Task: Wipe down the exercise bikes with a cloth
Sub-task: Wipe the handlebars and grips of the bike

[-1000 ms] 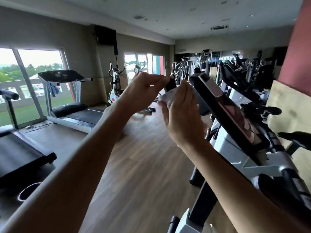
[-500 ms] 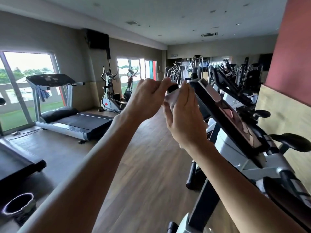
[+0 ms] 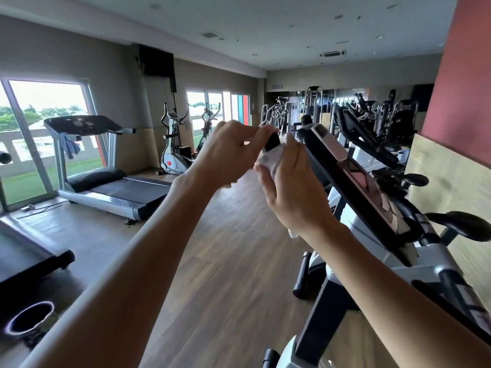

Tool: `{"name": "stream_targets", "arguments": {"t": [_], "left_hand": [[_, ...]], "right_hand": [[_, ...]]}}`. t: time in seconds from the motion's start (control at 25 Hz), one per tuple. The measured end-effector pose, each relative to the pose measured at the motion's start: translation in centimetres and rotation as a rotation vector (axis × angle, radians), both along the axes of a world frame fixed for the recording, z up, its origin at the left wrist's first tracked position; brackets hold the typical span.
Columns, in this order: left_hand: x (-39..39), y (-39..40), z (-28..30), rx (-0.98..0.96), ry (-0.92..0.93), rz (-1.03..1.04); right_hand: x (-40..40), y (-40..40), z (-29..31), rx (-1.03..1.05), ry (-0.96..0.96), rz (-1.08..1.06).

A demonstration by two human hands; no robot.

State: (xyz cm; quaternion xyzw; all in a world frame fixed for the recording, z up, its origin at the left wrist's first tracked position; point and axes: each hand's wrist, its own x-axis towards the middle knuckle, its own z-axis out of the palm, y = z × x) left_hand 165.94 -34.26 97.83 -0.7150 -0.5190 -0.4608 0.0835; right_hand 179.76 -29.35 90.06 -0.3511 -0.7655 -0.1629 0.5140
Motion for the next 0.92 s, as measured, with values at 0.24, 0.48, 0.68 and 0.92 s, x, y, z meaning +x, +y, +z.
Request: {"name": "stream_targets", "arguments": {"t": [0.24,0.48,0.68,0.92], "left_hand": [[0.4,-1.2,-0.3,-0.057,-0.036,0.018],[1.2,-0.6,-0.5,-0.028,-0.123,0.042],[1.7,-0.5,-0.8,0.001,-0.179,0.118],[2.9,0.0,-1.5,0.035,-0.34,0.108]], "right_hand": [[2.5,-1.3,-2.5,-0.075,-0.087,0.132],[1.7,-0.2,-0.9,-0.099,-0.049,0.172],[1.1,0.8,0.0,-0.143,-0.012,0.379],[5.4,-0.3,-2.8,-0.291,-0.292,0.322]]}}
